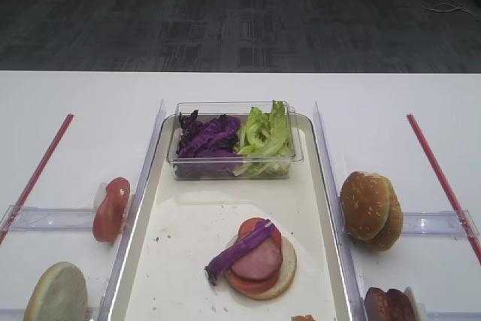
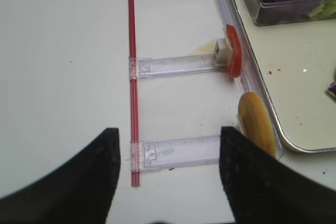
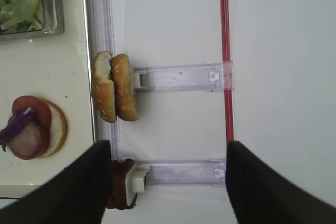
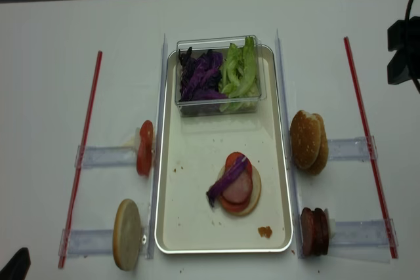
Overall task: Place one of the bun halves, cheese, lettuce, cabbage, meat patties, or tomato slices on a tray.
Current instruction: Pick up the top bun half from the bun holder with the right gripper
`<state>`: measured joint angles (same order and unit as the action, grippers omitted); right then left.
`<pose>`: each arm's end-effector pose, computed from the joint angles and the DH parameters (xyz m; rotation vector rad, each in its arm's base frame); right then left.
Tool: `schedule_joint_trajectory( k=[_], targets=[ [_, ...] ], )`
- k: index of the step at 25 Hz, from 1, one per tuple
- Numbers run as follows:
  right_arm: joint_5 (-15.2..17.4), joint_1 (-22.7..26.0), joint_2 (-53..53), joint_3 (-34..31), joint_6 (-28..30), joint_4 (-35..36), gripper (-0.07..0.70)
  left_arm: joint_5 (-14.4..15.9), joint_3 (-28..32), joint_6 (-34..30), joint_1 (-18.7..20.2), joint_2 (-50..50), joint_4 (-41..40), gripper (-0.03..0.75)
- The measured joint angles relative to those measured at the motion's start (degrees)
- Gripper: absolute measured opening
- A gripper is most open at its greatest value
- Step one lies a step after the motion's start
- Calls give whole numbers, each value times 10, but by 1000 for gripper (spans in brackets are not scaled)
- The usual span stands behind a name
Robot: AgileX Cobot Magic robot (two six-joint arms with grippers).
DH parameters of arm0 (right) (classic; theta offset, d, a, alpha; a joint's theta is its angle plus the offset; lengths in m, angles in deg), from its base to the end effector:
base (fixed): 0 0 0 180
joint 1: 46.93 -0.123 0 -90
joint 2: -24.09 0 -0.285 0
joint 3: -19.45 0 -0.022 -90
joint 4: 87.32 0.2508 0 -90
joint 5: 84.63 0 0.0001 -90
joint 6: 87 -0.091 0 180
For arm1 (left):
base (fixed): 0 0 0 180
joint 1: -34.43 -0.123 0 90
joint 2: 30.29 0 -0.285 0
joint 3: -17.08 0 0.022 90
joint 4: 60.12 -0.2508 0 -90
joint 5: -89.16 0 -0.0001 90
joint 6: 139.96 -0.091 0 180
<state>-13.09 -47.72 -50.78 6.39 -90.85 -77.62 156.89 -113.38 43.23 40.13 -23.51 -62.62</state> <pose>0.2070 0.0174 0.3451 0.1084 2.7777 0.2574 -0.0108 0.0048 0.2631 0.0421 2.1640 -0.0360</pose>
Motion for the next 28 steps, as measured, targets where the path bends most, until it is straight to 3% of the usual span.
schedule_joint_trajectory(
  k=[16, 28],
  targets=[
    [-1, 0, -62, 5, 6, 35, 481, 0, 0, 0, 0, 0, 0, 397],
    [-6, -92, -135, 28, -32, 17, 481, 0, 0, 0, 0, 0, 0, 397]
  ],
)
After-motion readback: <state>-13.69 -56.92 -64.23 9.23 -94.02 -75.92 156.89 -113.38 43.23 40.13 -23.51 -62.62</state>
